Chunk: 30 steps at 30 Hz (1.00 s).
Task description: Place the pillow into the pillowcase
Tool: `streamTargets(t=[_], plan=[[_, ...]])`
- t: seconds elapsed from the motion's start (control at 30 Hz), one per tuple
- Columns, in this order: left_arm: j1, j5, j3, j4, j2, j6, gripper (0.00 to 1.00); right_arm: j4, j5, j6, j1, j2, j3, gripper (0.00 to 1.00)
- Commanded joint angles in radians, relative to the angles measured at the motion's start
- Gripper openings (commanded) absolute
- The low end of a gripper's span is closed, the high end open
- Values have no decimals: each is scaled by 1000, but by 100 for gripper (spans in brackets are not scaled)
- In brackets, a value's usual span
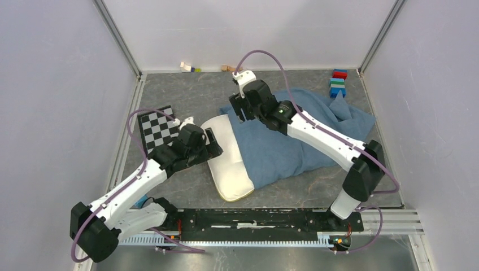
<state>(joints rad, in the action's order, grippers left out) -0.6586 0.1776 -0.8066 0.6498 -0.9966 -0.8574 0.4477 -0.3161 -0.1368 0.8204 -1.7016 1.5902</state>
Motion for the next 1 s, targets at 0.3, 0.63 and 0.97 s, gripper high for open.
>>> streamTargets(t=[0.3,0.63,0.97], plan=[[194,-271,302,-522,-27,-126,98,-129,69,-112,95,8,-311,76],[195,-207,298,-537,-179,-112,71,-127,2,-134,94,-36,-370,54],[180,-256,257,-567,-203,-57,2,18,-9,-120,206,-19,-90,0]])
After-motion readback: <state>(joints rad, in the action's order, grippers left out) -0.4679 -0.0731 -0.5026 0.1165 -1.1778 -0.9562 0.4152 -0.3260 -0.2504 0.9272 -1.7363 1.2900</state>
